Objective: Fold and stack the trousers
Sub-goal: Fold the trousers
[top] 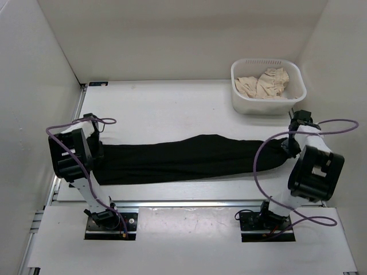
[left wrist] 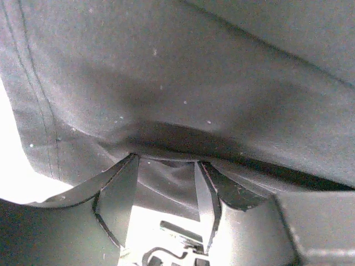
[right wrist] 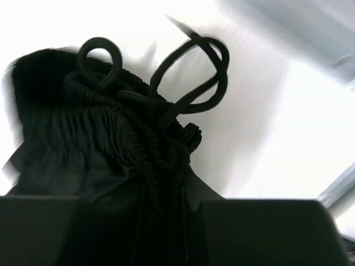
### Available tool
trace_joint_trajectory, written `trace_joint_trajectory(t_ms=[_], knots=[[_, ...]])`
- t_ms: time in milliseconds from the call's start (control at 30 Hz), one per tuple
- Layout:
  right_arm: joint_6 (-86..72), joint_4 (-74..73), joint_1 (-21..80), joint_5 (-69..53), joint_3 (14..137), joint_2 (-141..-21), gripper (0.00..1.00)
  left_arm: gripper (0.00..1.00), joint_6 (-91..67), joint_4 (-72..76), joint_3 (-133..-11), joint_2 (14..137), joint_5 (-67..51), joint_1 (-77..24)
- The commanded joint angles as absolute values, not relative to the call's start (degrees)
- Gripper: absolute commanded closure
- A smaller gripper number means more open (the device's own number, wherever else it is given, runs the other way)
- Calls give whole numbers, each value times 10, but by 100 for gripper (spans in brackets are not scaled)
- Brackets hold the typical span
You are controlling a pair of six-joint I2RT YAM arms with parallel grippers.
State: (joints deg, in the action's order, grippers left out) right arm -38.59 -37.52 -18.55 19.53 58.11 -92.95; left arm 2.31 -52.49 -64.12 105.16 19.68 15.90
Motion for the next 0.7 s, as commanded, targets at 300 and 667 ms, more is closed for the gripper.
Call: trace_joint_trajectory(t_ms=[300, 667], knots=[[-432, -497, 398, 546, 693, -838, 100, 42, 0, -486, -619, 1092, 105, 71], [-572, -616, 693, 631, 1032, -1182, 100, 42, 0, -497, -629, 1087, 105, 61]])
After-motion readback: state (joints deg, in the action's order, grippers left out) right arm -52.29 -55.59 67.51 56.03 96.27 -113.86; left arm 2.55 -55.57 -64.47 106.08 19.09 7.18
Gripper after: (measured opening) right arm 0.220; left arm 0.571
